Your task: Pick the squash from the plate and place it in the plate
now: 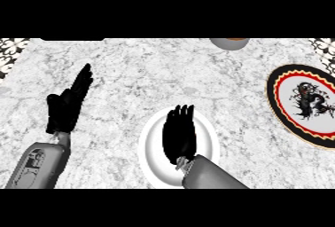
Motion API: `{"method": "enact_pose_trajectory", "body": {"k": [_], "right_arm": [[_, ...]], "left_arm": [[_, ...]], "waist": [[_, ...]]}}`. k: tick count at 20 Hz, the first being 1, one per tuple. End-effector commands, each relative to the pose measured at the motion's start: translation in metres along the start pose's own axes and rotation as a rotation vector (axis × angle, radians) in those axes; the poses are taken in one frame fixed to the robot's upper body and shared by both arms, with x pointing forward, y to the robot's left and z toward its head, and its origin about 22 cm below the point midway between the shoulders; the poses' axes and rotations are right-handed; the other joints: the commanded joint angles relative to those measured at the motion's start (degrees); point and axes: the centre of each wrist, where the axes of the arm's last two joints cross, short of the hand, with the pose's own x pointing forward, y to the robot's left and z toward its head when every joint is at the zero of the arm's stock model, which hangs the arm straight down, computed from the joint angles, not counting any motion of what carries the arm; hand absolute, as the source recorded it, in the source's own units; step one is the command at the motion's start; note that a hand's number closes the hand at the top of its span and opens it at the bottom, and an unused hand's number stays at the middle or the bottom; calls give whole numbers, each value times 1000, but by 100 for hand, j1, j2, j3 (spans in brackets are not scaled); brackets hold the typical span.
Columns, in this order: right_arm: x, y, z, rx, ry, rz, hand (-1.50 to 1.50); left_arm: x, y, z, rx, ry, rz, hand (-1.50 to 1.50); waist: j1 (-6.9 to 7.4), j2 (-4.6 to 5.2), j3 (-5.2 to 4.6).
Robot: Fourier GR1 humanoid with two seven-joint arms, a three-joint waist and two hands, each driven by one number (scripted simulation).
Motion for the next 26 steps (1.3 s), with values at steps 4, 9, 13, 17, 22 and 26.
{"method": "enact_pose_trajectory", "body": {"k": [4, 9, 13, 17, 22, 26], "right_arm": [[-5, 6, 2, -92, -16, 9, 150], [-11, 7, -21, -104, -38, 35, 150], [-8, -3, 5, -229, -52, -19, 150], [-178, 51, -27, -139, 149, -258, 150], [-275, 57, -23, -210, 248, -421, 150], [-339, 46, -5, -415, 214, -561, 150]], "left_arm": [[-1, -2, -5, 16, 9, -9, 0], [-4, 24, 1, 10, 3, 1, 0], [4, 20, 16, -4, -1, -7, 0], [-13, 22, 18, 93, 47, 0, 0], [-19, 31, 22, 141, 69, 8, 0], [-21, 39, 26, 152, 78, 6, 0]], "waist": [[-26, -3, 0], [-1, 2, 0], [4, -15, 1], [-663, -29, 61], [-1008, -52, 100], [-973, -103, 107]]}}
